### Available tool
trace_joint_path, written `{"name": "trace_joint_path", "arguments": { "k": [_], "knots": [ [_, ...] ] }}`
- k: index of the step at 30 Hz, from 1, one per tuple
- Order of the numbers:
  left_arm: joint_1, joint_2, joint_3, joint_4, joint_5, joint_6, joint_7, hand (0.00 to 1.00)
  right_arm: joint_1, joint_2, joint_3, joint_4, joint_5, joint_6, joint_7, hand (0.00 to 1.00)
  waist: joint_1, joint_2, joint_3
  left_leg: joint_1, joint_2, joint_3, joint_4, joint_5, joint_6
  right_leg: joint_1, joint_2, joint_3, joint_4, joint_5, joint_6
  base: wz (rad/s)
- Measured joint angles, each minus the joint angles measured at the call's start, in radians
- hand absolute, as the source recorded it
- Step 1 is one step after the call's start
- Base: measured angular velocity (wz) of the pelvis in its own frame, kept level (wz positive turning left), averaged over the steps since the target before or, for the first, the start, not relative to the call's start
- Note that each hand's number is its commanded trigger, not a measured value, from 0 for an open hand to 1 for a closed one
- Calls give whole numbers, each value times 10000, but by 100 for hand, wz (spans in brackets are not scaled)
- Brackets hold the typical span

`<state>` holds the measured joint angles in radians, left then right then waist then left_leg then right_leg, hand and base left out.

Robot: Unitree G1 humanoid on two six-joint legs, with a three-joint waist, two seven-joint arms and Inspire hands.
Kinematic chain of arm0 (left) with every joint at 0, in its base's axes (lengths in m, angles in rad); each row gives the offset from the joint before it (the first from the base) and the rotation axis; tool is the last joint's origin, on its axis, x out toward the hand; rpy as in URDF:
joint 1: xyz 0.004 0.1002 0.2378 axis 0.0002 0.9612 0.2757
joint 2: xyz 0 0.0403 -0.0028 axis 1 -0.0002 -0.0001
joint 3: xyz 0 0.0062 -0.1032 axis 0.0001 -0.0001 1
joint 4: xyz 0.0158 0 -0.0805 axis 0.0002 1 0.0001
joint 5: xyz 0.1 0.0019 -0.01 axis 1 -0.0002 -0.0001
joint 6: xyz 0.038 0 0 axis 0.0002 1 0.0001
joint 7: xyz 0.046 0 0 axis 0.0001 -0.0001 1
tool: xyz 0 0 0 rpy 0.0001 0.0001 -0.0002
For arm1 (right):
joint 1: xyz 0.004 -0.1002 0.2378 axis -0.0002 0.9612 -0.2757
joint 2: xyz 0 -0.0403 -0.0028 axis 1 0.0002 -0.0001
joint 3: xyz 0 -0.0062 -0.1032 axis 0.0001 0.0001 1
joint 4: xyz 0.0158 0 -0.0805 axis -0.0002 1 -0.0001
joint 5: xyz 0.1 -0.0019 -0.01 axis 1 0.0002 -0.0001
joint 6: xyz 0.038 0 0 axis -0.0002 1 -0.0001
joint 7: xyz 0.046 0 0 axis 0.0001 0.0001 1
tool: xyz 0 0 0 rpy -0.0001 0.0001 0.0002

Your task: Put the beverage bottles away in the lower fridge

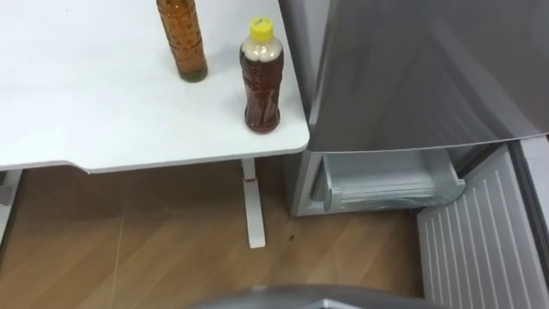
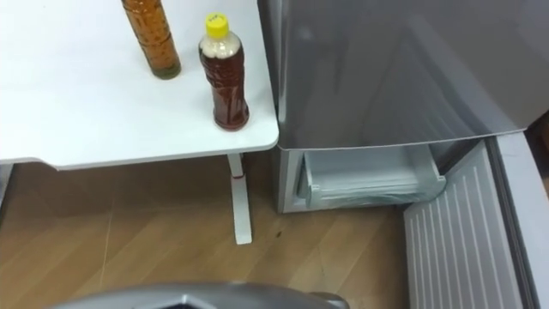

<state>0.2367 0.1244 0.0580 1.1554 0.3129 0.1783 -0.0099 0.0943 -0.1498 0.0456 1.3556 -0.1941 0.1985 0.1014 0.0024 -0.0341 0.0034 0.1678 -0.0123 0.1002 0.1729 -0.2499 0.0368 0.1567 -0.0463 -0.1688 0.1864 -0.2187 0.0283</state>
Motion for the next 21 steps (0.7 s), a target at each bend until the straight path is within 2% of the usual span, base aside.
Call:
{"name": "trace_joint_path", "arguments": {
  "k": [4,6,8,11,15,17,21],
  "knots": [
    [44,9,-8,-44,-222,4,14,0,-136,1,-19,-19,399,-24,-357,0,43,-120,-1,-105,-35,-208,123,-16,22,109,-48,-137,-8,-28,35,14],
    [-31,12,0,-49,-264,9,14,0,-79,-2,-115,-39,439,-45,-414,0,-2,-106,-1,-161,-37,-323,236,-35,45,164,-73,-237,2,-27,37,25],
    [-65,13,37,-73,-296,-8,15,0,-18,-16,-254,-117,398,-87,-486,0,2,0,-18,-211,-33,-460,330,-85,50,185,-82,-273,38,-27,37,16],
    [-141,14,178,-218,-526,-45,59,0,27,-47,-274,-211,255,-94,-594,0,13,143,-3,-242,-16,-465,308,-166,56,171,-62,-253,43,-27,37,0],
    [-124,25,705,-284,-1304,-98,488,0,121,-39,-305,-171,264,-89,-567,0,-1,230,14,-244,-20,-455,329,-170,48,174,-52,-233,35,-27,37,-2],
    [-108,25,1149,-342,-2019,-252,757,0,184,-41,-301,-171,264,-95,-578,0,48,231,11,-196,-19,-417,326,-161,35,179,-40,-232,35,-27,35,-3],
    [-103,8,1530,-354,-3039,-497,994,0,179,-39,-301,-168,264,-139,-731,0,62,203,11,-171,-27,-412,327,-159,38,184,-54,-254,2,-27,36,-1]
  ]
}}
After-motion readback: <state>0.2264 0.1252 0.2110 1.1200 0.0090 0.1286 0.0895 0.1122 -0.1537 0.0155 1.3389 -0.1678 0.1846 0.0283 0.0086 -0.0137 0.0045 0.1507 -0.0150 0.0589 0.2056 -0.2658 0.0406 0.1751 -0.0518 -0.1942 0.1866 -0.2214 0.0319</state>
